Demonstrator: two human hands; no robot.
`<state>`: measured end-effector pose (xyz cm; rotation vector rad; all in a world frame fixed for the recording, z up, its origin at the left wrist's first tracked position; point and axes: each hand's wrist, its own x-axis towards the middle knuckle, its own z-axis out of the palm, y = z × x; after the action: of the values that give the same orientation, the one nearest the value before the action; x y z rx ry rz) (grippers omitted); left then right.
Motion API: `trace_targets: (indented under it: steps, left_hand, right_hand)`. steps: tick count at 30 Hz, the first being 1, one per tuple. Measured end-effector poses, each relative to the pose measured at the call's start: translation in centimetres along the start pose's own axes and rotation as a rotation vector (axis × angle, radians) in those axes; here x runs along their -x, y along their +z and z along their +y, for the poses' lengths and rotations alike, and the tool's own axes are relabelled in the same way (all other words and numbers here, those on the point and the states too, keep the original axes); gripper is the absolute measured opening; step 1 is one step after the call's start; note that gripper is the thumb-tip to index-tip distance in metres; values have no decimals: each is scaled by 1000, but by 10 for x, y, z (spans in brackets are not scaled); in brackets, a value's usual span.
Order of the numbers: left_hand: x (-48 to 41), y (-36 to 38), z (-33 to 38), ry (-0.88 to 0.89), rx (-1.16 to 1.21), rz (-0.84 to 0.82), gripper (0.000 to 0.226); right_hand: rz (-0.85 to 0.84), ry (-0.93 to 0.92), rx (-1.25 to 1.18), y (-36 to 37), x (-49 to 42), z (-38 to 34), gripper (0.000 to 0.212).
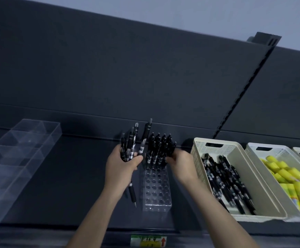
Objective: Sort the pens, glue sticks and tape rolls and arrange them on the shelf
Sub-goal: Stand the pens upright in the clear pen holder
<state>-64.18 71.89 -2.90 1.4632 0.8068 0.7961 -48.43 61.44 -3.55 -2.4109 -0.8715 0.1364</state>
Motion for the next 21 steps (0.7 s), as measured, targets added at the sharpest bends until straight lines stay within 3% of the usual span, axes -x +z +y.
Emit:
trace_targets:
  steps: [4, 11, 14, 18, 21]
  left_hand:
    - [0, -2, 0, -1, 11, 31, 18]
    - [3, 5, 3, 13, -2, 8, 22]
    - [2, 6, 4, 62, -47, -34, 27]
    - [6, 14, 5, 139, -129, -153, 38]
    - [8, 18, 1, 133, -167, -225, 37]
  right_hand:
    - [-51, -25, 81, 7, -1, 3, 16]
    - [-8, 48, -18, 2, 3, 8, 15]
    - [115, 136, -326, -8, 22, 1, 10]
    - [-166, 113, -1026, -20, 39, -24, 11]
    - [-228, 34, -1129, -28, 38, -36, 20]
